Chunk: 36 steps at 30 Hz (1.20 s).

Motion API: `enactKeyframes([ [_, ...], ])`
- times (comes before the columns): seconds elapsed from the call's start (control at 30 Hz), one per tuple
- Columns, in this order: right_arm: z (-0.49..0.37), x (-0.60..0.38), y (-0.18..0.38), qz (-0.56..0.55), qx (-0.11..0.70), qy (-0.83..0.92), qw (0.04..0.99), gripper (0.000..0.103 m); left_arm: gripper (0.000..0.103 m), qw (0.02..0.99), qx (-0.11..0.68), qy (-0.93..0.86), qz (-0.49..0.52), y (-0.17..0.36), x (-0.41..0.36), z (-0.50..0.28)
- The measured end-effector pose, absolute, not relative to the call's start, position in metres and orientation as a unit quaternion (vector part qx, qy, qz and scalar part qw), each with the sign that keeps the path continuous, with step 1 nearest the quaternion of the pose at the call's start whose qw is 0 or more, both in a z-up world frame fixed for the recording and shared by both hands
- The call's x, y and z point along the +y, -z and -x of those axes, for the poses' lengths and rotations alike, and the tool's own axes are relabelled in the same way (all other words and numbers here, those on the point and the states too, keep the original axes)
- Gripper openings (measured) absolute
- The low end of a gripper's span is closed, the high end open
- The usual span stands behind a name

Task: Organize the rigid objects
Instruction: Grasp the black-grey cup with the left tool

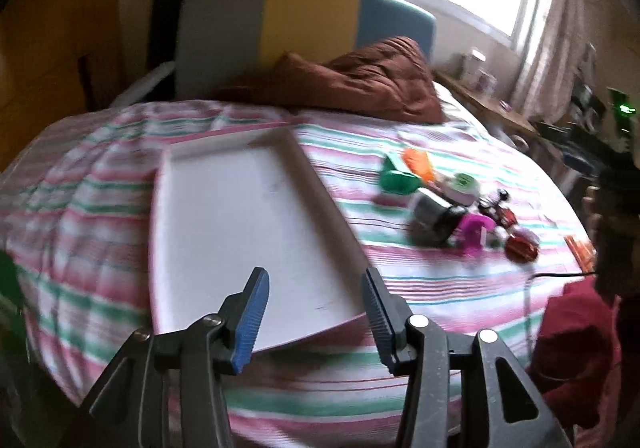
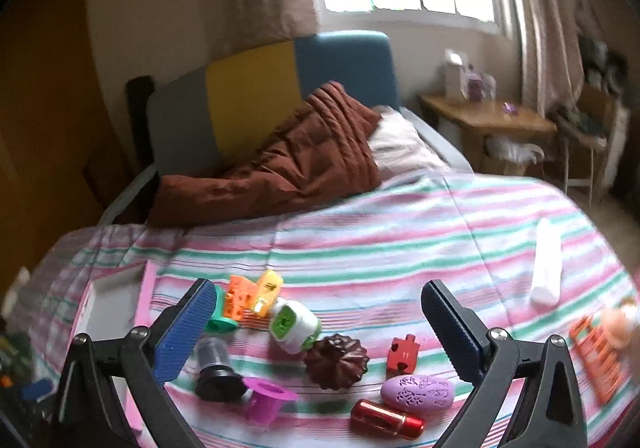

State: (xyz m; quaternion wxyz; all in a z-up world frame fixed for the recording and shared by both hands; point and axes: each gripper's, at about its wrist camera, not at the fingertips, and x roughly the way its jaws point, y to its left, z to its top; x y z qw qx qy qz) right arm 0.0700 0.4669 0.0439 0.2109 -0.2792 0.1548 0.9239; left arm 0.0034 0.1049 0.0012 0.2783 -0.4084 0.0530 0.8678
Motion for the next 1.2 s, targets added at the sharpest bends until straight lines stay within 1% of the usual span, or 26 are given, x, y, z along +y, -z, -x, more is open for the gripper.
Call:
enactKeyframes([
  [0.1, -0.069, 0.484, -0.018, 0.291, 0.177, -0.911, 0.233, 0.103, 0.052, 0.308, 0.062, -0.852, 0.418, -0.002, 0.125, -0.002],
  [0.17, -0.072, 0.5, -0.001, 0.312, 0.213, -0.895, 0.239, 0.103, 0.053, 0.32, 0.063, -0.84, 0.433, 0.0, 0.139, 0.002],
  [0.27, -0.079, 0.516, 0.004, 0.304, 0.268, -0.884, 0.233, 0.103, 0.053, 0.336, 0.068, -0.826, 0.447, 0.005, 0.161, 0.005],
  [0.4, -0.086, 0.523, 0.005, 0.295, 0.294, -0.88, 0.23, 0.103, 0.053, 0.358, 0.083, -0.803, 0.469, 0.015, 0.198, 0.008],
  [0.53, -0.08, 0.513, 0.004, 0.305, 0.274, -0.885, 0.22, 0.103, 0.053, 0.381, 0.05, -0.767, 0.513, 0.023, 0.232, 0.024],
  [0.67, -0.076, 0.506, 0.002, 0.308, 0.251, -0.892, 0.217, 0.103, 0.053, 0.389, 0.008, -0.751, 0.534, 0.024, 0.259, 0.045],
  [0.93, -0.078, 0.506, -0.002, 0.294, 0.251, -0.898, 0.212, 0.103, 0.056, 0.329, -0.037, -0.738, 0.588, 0.056, 0.29, 0.086],
  [1.03, -0.079, 0.509, -0.003, 0.29, 0.258, -0.897, 0.212, 0.103, 0.062, 0.316, -0.047, -0.734, 0.599, 0.066, 0.293, 0.092],
  [1.2, -0.079, 0.509, -0.004, 0.287, 0.26, -0.897, 0.211, 0.103, 0.062, 0.311, -0.054, -0.725, 0.612, 0.079, 0.305, 0.097],
])
